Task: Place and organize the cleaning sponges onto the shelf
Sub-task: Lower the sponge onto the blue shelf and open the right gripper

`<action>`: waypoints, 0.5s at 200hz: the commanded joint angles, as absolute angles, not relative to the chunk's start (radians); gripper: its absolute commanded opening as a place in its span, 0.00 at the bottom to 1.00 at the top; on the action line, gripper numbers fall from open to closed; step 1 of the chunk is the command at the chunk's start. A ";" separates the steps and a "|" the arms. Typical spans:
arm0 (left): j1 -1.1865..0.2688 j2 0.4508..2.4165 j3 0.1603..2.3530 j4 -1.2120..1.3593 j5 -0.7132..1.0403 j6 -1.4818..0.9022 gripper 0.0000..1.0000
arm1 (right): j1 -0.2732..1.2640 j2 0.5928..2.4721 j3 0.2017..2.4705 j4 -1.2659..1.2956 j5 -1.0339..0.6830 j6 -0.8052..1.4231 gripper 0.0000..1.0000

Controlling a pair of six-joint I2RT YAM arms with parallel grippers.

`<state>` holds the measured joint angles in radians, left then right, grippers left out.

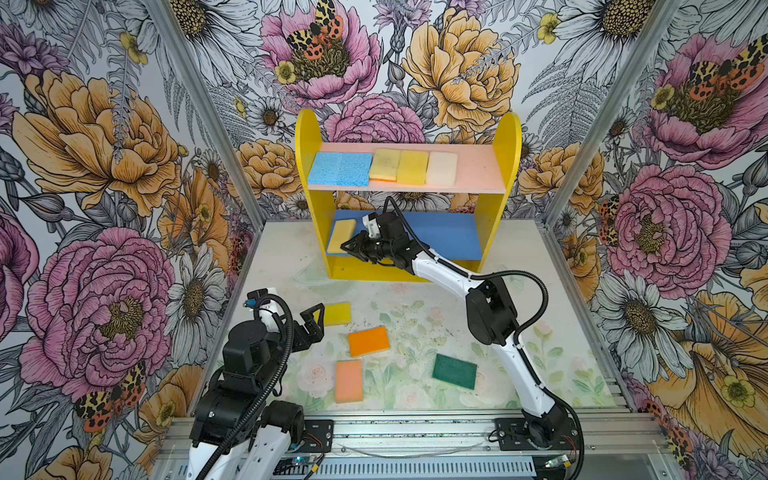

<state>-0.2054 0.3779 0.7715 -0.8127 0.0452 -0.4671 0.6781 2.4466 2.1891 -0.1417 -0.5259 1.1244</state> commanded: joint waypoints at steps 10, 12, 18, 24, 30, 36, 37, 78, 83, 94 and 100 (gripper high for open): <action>-0.213 0.387 0.779 -0.811 0.065 -0.449 0.99 | 0.665 2.507 2.293 -0.216 -0.526 1.095 0.27; -0.213 0.387 0.779 -0.809 0.064 -0.449 0.99 | 0.665 2.508 2.293 -0.217 -0.526 1.095 0.27; -0.214 0.388 0.779 -0.811 0.064 -0.449 0.99 | 0.663 2.515 2.303 -0.220 -0.526 1.095 0.29; -0.214 0.390 0.779 -0.811 0.063 -0.451 0.99 | 0.661 2.519 2.309 -0.222 -0.522 1.094 0.30; -0.216 0.390 0.779 -0.811 0.064 -0.450 0.99 | 0.659 2.521 2.313 -0.227 -0.521 1.094 0.32; -0.216 0.391 0.779 -0.811 0.064 -0.449 0.99 | 0.657 2.523 2.318 -0.235 -0.517 1.094 0.34; -0.216 0.391 0.779 -0.811 0.063 -0.449 0.99 | 0.657 2.523 2.318 -0.235 -0.516 1.095 0.34; -0.218 0.393 0.779 -0.811 0.061 -0.451 0.99 | 0.652 2.515 2.324 -0.303 -0.491 1.058 0.52; -0.218 0.393 0.778 -0.811 0.061 -0.451 0.99 | 0.652 2.511 2.324 -0.320 -0.482 1.049 0.54; -0.218 0.392 0.779 -0.811 0.064 -0.451 0.99 | 0.652 2.504 2.324 -0.358 -0.462 1.022 0.57; -0.218 0.390 0.779 -0.811 0.064 -0.452 0.99 | 0.652 2.500 2.324 -0.378 -0.452 1.007 0.58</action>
<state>-0.2119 0.3889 0.7715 -0.8127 0.0452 -0.4671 0.6594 2.5008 2.3100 -0.2512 -0.5133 1.0729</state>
